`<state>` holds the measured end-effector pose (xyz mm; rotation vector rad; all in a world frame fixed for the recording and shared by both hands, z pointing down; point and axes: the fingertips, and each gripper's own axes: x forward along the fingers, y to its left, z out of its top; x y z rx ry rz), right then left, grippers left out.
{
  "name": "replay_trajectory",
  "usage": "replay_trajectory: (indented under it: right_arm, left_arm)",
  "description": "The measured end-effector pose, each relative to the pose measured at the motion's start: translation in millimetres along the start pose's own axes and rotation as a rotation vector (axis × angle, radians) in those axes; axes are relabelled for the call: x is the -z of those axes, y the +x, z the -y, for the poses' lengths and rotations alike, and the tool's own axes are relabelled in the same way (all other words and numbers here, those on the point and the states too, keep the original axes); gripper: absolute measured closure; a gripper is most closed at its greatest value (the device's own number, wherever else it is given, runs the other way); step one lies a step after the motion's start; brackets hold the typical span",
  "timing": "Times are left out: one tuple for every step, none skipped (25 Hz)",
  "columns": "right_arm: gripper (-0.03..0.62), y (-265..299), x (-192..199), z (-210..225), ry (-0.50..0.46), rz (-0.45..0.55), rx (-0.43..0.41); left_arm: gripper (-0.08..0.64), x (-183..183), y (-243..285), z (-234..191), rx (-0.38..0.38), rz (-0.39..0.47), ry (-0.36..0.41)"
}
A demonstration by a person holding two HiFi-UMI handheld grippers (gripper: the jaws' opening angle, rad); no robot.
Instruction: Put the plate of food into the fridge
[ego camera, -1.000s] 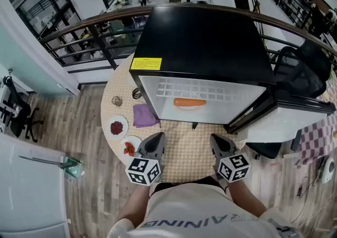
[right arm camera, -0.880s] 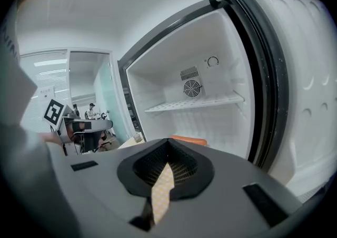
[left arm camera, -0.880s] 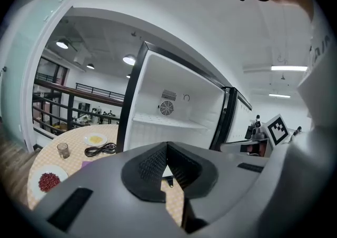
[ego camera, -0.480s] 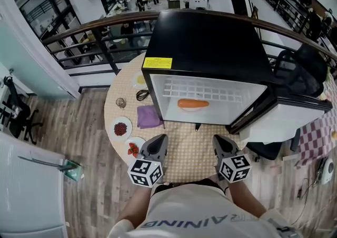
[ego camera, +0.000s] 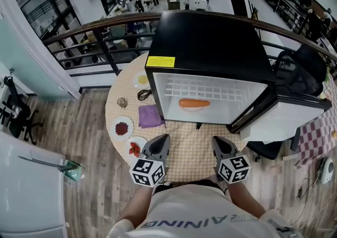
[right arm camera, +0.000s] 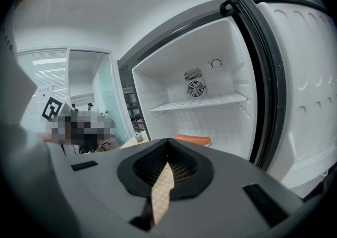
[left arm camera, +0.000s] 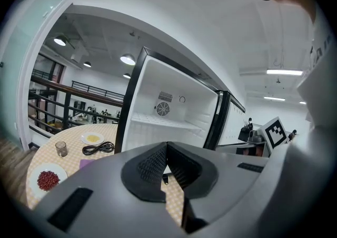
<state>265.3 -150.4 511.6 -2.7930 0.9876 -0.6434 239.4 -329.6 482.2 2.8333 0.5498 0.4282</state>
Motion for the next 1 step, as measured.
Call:
replay_trajectory:
  right_arm:
    - [0.571, -1.5, 0.7, 1.5, 0.002, 0.000, 0.000]
  left_arm:
    - [0.551, 0.7, 1.2, 2.4, 0.001, -0.002, -0.002]
